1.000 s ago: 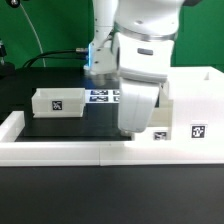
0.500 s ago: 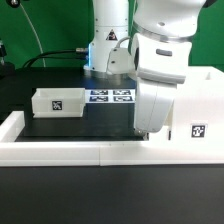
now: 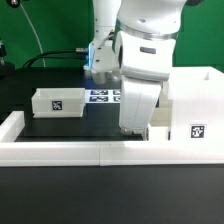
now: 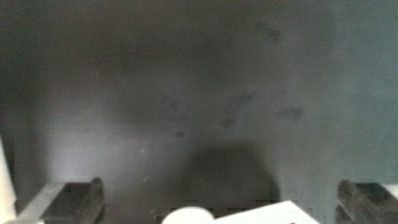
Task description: Assemble drawer
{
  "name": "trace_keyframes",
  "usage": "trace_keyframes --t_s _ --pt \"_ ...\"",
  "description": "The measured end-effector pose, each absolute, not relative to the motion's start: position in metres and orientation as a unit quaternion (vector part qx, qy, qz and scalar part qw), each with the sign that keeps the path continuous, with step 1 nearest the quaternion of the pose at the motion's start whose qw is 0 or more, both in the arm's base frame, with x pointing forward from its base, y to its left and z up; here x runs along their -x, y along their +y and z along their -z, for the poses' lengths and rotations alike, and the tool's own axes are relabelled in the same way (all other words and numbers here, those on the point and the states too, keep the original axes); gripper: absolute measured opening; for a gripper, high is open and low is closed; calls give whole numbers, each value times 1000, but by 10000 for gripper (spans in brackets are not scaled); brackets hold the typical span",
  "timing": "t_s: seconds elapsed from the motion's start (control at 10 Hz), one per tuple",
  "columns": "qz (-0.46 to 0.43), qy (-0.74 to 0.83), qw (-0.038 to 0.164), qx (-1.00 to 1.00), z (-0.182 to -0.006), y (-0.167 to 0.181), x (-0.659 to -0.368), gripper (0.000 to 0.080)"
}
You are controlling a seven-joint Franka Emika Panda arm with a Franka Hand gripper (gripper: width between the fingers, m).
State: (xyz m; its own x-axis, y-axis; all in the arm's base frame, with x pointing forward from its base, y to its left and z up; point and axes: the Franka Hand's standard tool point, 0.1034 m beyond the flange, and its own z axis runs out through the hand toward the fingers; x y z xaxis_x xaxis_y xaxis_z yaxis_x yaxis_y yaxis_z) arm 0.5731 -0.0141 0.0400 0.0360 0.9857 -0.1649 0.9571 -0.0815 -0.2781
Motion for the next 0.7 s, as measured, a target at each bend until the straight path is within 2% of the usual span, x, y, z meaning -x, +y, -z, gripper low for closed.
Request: trace_keyframes --t_s 0.4,0.7 --pt "-167 -678 56 714 -32 -10 -548 649" --pt "-164 -680 53 713 -32 4 -550 649"
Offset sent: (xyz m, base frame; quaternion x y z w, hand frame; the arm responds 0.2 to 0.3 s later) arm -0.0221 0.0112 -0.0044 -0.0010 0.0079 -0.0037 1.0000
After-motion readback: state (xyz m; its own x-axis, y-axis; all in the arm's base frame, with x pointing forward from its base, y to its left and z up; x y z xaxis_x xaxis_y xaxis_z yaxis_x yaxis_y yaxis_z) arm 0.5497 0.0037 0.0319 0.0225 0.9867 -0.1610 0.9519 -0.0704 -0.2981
